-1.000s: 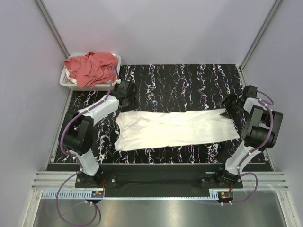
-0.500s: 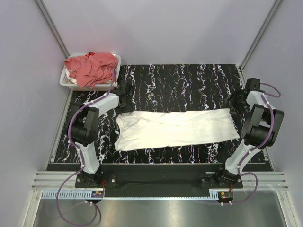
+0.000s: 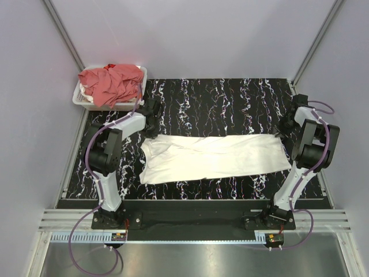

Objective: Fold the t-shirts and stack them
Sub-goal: Fold the tshirt

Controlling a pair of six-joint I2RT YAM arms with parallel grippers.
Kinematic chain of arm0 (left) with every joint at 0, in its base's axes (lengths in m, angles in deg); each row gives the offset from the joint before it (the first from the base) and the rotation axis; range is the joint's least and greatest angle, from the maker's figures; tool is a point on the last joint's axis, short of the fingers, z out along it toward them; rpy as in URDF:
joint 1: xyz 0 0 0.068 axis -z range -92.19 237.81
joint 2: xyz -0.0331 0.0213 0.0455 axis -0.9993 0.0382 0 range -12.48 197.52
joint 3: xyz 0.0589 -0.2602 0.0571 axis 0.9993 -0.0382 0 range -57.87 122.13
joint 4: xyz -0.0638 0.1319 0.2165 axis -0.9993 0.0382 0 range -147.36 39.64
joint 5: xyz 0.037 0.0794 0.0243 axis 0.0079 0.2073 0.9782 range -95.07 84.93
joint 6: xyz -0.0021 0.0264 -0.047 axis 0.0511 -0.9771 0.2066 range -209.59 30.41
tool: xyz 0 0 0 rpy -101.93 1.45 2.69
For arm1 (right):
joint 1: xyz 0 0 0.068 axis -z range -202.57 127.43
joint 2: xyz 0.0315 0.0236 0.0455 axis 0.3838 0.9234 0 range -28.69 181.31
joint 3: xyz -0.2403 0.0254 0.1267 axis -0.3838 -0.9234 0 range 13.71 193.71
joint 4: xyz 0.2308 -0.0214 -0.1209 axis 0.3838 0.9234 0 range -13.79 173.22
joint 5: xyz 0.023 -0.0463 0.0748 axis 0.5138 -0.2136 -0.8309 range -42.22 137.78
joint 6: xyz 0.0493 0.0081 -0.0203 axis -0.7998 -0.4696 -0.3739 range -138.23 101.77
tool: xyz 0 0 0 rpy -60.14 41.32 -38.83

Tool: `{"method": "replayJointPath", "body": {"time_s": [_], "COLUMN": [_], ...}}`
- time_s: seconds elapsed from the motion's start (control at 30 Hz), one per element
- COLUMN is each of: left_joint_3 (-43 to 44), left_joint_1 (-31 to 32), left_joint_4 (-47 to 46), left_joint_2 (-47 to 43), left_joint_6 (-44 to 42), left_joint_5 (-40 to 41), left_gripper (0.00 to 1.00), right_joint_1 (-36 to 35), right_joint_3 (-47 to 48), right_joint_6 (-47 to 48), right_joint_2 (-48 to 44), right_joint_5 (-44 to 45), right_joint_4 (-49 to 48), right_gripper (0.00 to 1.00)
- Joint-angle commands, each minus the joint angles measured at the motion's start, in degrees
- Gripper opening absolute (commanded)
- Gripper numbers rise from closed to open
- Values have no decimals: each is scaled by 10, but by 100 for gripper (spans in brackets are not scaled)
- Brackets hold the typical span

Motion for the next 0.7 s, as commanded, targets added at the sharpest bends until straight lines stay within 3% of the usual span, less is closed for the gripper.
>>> {"method": "replayJointPath", "body": {"time_s": [0.0, 0.07, 0.13, 0.57, 0.63, 0.67], "left_joint_3": [29, 40, 50, 98, 109, 125], "left_joint_1": [-5, -7, -15, -47, -45, -46], "left_joint_4": [-14, -13, 3, 38, 38, 38], "left_joint_2": [7, 8, 6, -11, -5, 0], "left_joint_6": [-8, -13, -15, -28, -36, -41], "left_joint_5": [-12, -10, -1, 11, 10, 5], "left_gripper": [0, 0, 0, 0, 0, 0], "right_joint_1": [-2, -2, -2, -2, -2, -2], "right_joint_3": [19, 30, 42, 36, 36, 36], "right_joint_6": [8, 10, 12, 4, 4, 2], "right_joint_2": [-2, 0, -3, -32, -38, -40], "right_joint_5": [40, 45, 66, 100, 90, 83], "right_joint_4": [12, 18, 32, 44, 43, 43], "right_gripper": [23, 6, 0, 0, 7, 17]}}
